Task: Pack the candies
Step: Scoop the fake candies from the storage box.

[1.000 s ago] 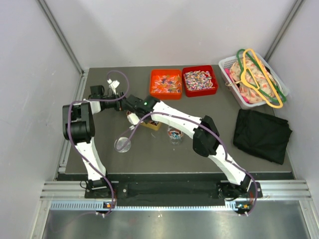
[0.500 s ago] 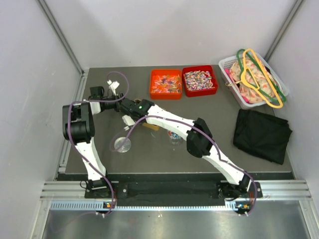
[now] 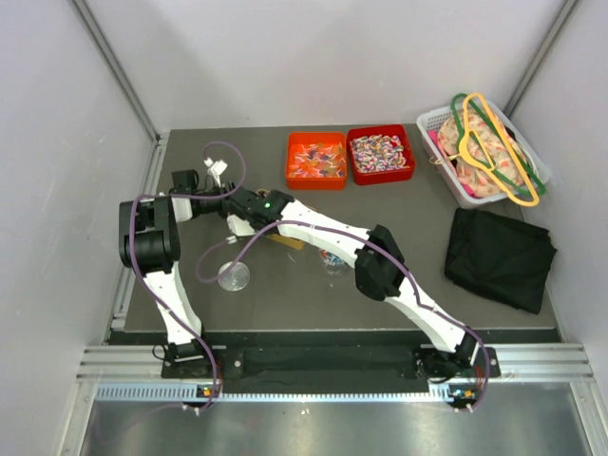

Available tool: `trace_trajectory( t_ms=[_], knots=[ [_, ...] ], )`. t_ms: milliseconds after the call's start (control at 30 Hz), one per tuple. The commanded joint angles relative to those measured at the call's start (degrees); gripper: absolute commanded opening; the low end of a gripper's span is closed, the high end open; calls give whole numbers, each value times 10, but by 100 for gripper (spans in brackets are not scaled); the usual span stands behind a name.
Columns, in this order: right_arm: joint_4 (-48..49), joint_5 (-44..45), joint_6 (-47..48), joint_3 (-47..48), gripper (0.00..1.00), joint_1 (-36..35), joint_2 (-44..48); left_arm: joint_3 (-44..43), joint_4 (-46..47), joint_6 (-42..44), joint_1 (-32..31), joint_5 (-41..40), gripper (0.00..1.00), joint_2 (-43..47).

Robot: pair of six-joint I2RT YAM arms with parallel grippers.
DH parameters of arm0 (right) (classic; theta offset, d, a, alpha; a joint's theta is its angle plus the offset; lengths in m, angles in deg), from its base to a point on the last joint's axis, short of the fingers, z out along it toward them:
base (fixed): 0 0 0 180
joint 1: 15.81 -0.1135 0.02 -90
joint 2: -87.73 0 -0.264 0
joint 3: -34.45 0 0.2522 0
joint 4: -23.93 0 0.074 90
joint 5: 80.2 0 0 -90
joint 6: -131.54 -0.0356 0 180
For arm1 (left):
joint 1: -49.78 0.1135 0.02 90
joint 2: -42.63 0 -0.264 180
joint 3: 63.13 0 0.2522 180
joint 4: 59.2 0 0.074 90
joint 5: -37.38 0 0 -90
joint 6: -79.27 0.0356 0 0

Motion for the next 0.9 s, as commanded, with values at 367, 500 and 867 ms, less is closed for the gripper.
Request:
trace_trajectory(
  t_ms=[367, 500, 867],
  knots=[
    [52, -101, -93, -27, 0, -6, -44, 16, 22, -19, -6, 46, 99, 30],
    [72, -116, -125, -28, 0, 0, -47, 19, 21, -17, -7, 44, 99, 30],
    [89, -165, -187, -79, 0, 41, 28, 17, 26, -24, -5, 41, 99, 27]
  ],
)
